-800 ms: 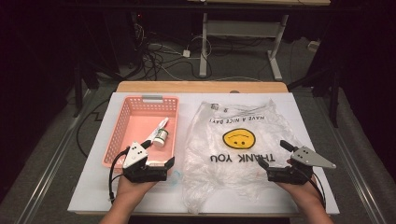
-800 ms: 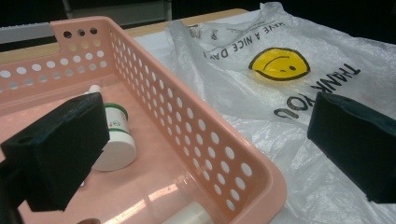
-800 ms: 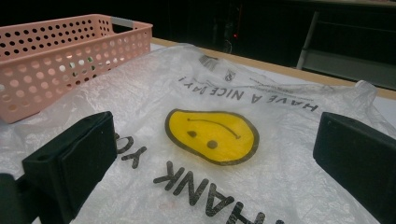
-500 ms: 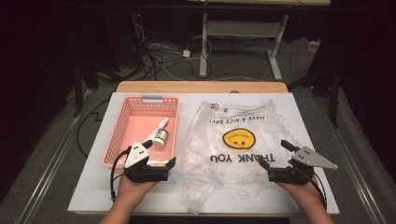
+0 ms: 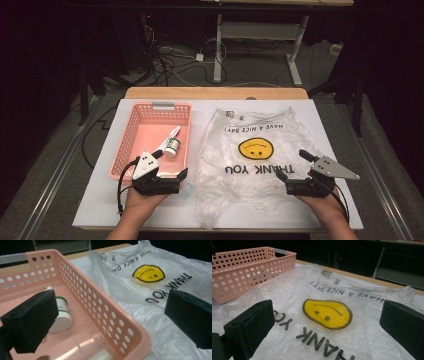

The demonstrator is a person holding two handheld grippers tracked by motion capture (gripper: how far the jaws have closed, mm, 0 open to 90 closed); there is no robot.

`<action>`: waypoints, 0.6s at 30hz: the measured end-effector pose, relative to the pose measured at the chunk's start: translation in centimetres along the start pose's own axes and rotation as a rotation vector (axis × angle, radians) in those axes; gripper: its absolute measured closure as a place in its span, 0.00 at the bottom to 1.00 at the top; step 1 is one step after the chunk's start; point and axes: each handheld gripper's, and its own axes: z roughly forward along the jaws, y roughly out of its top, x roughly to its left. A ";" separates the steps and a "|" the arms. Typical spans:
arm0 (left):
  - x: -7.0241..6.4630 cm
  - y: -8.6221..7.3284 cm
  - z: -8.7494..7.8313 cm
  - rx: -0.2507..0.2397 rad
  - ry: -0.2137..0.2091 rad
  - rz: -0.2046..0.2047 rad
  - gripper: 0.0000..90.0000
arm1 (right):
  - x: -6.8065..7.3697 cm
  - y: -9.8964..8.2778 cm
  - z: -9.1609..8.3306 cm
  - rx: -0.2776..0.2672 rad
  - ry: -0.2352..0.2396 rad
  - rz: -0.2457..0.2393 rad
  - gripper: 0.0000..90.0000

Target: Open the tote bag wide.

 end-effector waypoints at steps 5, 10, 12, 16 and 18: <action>-0.1 -0.1 -0.4 0.007 0.014 0.011 0.00 | -0.9 0.5 -0.2 0.012 -0.015 -0.003 0.00; 0.1 -0.4 -0.7 0.012 0.022 0.006 0.00 | -2.6 1.2 -0.6 0.008 -0.045 0.019 0.02; 0.1 -0.5 -0.9 0.014 0.025 0.004 0.00 | -3.4 1.3 -0.8 0.013 -0.061 0.026 0.02; 0.1 -0.7 -1.1 0.021 0.029 0.008 0.00 | -5.2 1.3 -1.3 0.019 -0.097 0.048 0.05; 0.1 -0.7 -1.2 0.024 0.030 0.008 0.00 | -6.3 1.1 -1.5 0.028 -0.115 0.052 0.05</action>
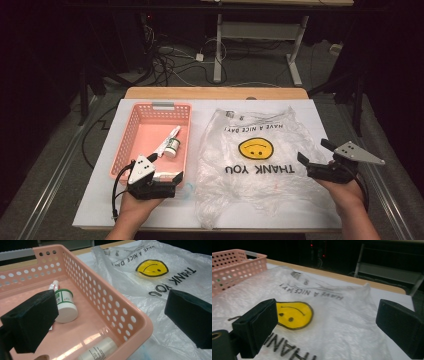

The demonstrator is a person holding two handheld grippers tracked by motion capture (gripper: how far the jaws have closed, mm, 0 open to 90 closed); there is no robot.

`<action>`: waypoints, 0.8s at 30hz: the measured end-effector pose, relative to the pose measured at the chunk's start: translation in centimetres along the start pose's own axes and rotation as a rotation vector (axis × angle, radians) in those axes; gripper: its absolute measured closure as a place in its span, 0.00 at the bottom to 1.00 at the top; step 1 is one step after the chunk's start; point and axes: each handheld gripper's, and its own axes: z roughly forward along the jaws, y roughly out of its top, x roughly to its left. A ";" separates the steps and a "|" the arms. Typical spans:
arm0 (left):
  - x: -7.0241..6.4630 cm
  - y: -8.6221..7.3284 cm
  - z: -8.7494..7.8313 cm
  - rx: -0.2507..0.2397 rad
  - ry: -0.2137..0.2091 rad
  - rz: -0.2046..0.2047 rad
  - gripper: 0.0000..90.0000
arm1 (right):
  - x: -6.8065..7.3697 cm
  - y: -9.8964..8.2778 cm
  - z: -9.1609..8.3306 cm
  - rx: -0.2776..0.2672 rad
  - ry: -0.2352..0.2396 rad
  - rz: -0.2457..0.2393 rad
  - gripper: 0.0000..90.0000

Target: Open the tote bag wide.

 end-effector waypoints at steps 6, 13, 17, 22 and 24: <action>0.0 -0.2 -0.3 0.005 0.002 0.003 0.00 | -2.8 -0.6 -0.1 0.037 -0.052 0.044 0.08; -0.2 -0.4 -0.5 0.009 0.000 0.004 0.00 | -4.9 -1.1 -0.1 0.062 -0.099 0.074 0.14; -0.2 -0.5 -0.5 0.014 -0.001 0.006 0.00 | -5.7 -1.6 0.2 0.094 -0.112 0.075 0.18; -0.3 -0.6 -0.7 0.007 -0.003 0.001 0.00 | -6.8 -2.9 1.7 0.196 -0.124 0.086 0.20; -0.3 -0.6 -0.8 0.009 -0.004 0.000 0.00 | -7.0 -3.2 2.0 0.214 -0.121 0.091 0.21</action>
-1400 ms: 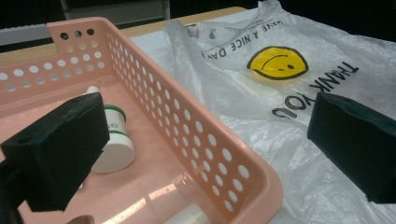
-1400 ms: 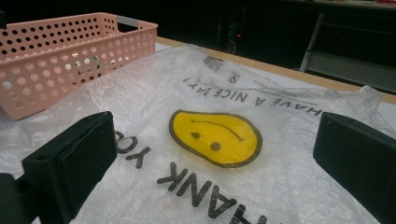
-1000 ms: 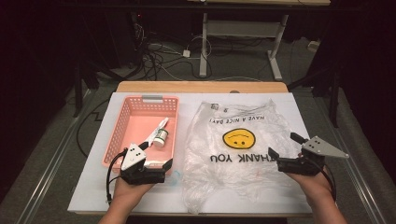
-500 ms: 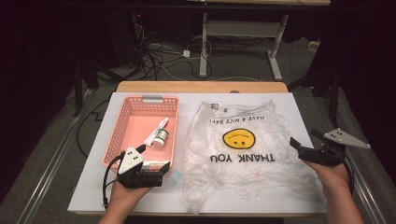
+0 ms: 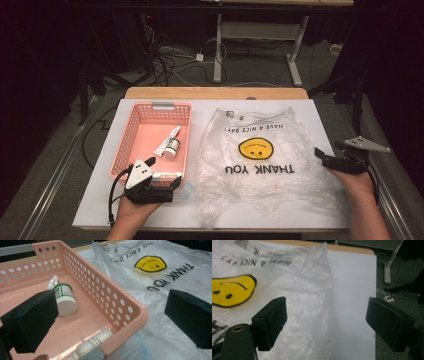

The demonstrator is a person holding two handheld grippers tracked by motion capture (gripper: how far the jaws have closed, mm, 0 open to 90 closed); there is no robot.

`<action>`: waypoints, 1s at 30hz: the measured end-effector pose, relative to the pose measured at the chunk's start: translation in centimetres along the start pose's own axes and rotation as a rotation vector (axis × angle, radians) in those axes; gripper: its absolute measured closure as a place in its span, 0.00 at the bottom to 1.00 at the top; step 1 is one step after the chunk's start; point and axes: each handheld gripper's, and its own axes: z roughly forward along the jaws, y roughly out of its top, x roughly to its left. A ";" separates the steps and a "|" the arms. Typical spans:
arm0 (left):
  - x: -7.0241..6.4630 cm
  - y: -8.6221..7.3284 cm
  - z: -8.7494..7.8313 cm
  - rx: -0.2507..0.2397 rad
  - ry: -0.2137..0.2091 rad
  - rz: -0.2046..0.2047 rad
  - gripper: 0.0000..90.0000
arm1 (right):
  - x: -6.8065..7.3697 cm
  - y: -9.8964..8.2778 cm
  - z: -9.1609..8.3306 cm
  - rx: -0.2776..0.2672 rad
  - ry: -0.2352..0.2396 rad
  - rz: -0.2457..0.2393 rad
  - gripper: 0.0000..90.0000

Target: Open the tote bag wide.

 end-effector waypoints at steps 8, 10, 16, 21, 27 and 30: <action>-0.1 -0.2 -0.3 0.001 -0.001 -0.003 0.00 | -0.7 -0.7 2.0 0.078 0.027 0.044 0.28; -0.1 -0.3 -0.4 0.000 0.000 -0.004 0.00 | -0.7 -0.6 2.3 0.091 0.027 0.041 0.29; -0.1 -0.4 -0.8 -0.002 0.006 -0.006 0.00 | -0.5 -1.0 3.5 0.162 0.038 0.029 0.35; -0.1 -0.4 -0.9 0.013 0.004 -0.008 0.00 | -0.3 -0.9 3.7 0.176 0.044 0.010 0.45; -0.1 -0.3 -0.8 0.036 0.010 -0.005 0.00 | 0.5 -0.9 3.8 0.200 0.041 -0.060 0.67; -0.1 -0.2 -0.7 0.044 0.015 -0.006 0.00 | 0.5 -0.9 3.8 0.198 0.043 -0.058 0.77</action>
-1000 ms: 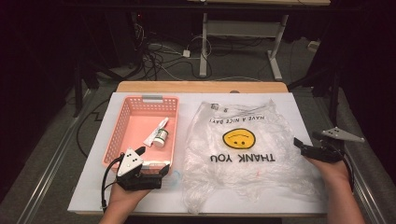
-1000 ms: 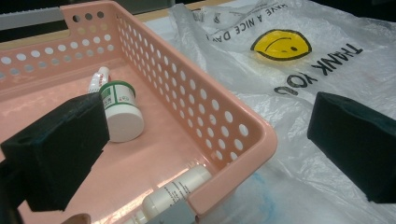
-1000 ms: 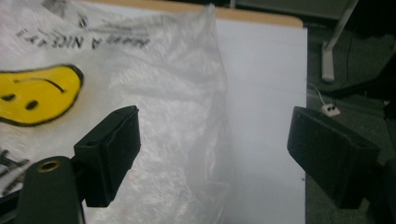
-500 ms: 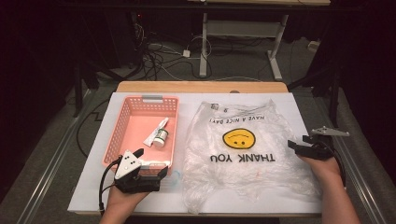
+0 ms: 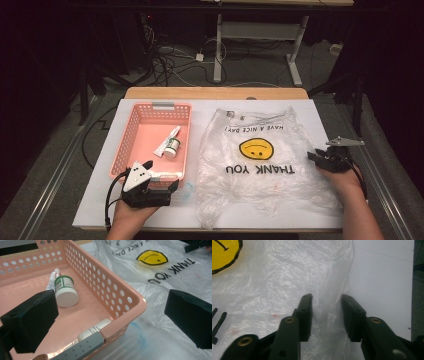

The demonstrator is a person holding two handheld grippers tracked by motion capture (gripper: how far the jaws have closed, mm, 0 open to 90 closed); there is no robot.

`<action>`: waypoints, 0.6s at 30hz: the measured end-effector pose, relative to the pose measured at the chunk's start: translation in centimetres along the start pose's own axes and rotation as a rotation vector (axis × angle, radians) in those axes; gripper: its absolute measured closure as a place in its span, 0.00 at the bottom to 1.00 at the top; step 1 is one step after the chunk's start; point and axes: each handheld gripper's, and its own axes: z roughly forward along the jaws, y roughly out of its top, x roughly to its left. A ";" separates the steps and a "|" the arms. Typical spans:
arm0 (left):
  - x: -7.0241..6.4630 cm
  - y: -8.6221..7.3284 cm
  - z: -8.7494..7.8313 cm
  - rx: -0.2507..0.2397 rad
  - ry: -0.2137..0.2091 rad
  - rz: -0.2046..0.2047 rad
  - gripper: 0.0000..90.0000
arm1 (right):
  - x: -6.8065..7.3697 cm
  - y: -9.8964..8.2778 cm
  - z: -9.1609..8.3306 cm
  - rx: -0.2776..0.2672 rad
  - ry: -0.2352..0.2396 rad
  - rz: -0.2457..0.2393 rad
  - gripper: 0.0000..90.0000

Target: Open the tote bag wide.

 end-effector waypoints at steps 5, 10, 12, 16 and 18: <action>0.3 0.2 0.0 0.021 0.017 -0.025 0.00 | 0.2 0.0 0.0 0.002 0.017 -0.019 0.98; 0.4 0.2 0.0 0.014 -0.013 -0.015 0.00 | 0.1 0.0 -0.1 -0.001 0.018 -0.009 1.00; 0.4 0.4 -0.1 0.003 -0.028 -0.015 0.00 | 0.1 -0.1 -0.3 -0.009 0.008 0.010 1.00; 0.0 1.1 -0.2 0.003 -0.054 -0.003 0.00 | -0.4 -0.5 -0.9 -0.025 -0.021 0.042 1.00; -0.1 1.5 0.0 0.014 -0.074 0.002 0.00 | -0.5 -0.6 -1.2 -0.030 -0.030 0.051 1.00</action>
